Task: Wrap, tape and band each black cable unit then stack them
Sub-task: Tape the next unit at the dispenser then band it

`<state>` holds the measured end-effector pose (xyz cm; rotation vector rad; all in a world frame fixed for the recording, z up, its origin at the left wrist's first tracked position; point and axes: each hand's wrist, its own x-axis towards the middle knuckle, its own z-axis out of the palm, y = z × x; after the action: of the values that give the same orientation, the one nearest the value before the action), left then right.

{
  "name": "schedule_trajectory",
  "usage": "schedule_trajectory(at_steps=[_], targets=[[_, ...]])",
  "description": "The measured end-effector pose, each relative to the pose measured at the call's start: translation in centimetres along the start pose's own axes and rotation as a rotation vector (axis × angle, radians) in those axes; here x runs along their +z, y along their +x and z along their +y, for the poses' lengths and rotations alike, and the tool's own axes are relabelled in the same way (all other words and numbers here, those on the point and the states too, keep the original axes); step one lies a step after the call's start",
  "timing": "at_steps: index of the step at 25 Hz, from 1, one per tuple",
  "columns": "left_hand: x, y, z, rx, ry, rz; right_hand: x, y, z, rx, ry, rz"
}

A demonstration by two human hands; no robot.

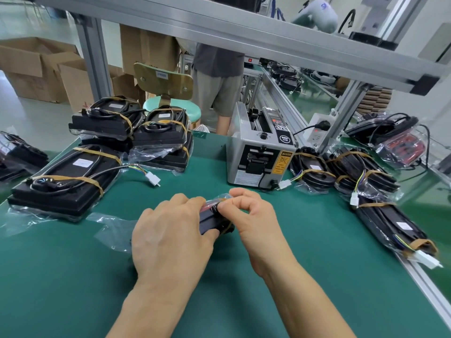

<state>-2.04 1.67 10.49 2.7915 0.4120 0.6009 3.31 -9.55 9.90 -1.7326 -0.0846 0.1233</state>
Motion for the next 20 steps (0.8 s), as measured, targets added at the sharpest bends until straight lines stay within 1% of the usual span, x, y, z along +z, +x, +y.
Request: schedule_trajectory(at_steps=[9, 20], targets=[[-0.3, 0.1, 0.3, -0.015, -0.02, -0.022, 1.0, -0.5, 0.5, -0.086, -0.126, 0.115], [-0.3, 0.0, 0.2, -0.056, -0.026, -0.037, 1.1, -0.7, 0.6, -0.134, -0.123, 0.177]])
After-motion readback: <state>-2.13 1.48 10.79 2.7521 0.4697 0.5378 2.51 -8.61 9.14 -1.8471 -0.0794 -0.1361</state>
